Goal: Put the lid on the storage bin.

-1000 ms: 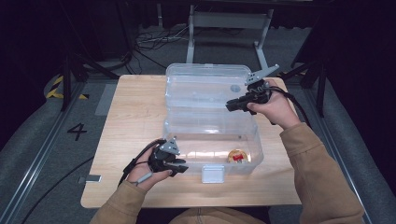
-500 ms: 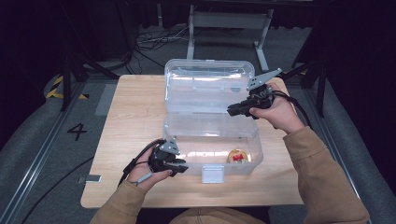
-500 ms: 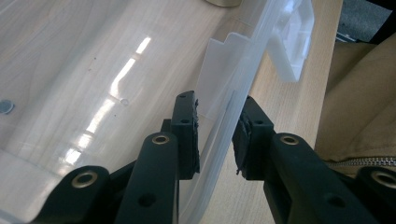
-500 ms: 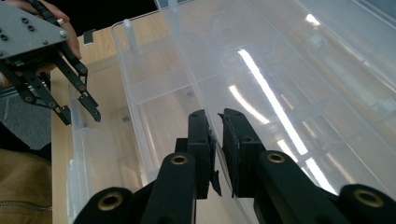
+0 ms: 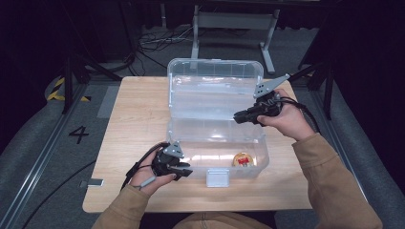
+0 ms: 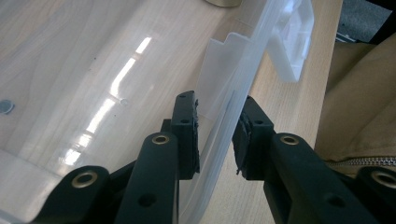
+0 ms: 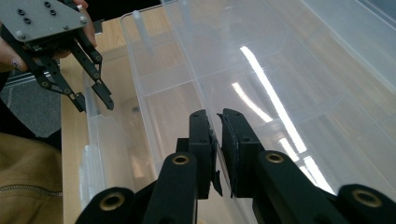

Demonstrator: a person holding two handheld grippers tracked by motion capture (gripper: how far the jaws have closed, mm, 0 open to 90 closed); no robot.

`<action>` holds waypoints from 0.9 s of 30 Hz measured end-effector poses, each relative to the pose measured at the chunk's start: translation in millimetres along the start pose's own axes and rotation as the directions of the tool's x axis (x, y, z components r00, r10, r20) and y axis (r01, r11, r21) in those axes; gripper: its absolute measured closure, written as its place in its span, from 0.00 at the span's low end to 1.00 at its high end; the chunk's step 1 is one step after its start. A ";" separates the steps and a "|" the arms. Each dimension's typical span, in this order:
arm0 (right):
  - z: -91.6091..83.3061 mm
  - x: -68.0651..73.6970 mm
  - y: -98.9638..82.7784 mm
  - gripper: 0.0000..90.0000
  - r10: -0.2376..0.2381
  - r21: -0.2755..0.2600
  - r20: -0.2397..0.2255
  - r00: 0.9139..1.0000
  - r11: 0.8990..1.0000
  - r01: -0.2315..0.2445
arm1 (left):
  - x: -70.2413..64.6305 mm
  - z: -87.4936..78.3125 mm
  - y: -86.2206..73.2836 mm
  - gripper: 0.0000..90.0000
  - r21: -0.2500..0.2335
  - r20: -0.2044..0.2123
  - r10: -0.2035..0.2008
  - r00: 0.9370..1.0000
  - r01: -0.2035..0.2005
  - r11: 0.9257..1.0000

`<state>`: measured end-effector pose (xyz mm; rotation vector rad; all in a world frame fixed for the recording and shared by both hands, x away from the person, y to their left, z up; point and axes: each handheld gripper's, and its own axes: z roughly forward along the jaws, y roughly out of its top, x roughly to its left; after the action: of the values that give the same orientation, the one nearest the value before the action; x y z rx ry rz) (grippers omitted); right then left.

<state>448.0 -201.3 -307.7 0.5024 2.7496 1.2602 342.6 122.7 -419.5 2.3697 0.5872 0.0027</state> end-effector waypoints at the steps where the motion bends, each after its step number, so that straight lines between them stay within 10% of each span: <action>1: -0.1 0.7 -0.2 0.92 -0.001 0.000 -0.002 1.000 1.000 0.001 | 0.0 0.0 0.0 0.81 0.000 0.000 0.000 1.000 0.000 1.000; 27: -2.5 16.7 -7.3 0.92 -0.031 0.016 -0.022 0.999 0.999 0.031 | 0.3 -0.1 -0.1 0.81 -0.001 0.001 0.002 1.000 -0.002 1.000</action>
<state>429.9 -202.1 -310.4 0.4481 2.7763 1.2451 342.9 123.0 -419.5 2.3695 0.5839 0.0032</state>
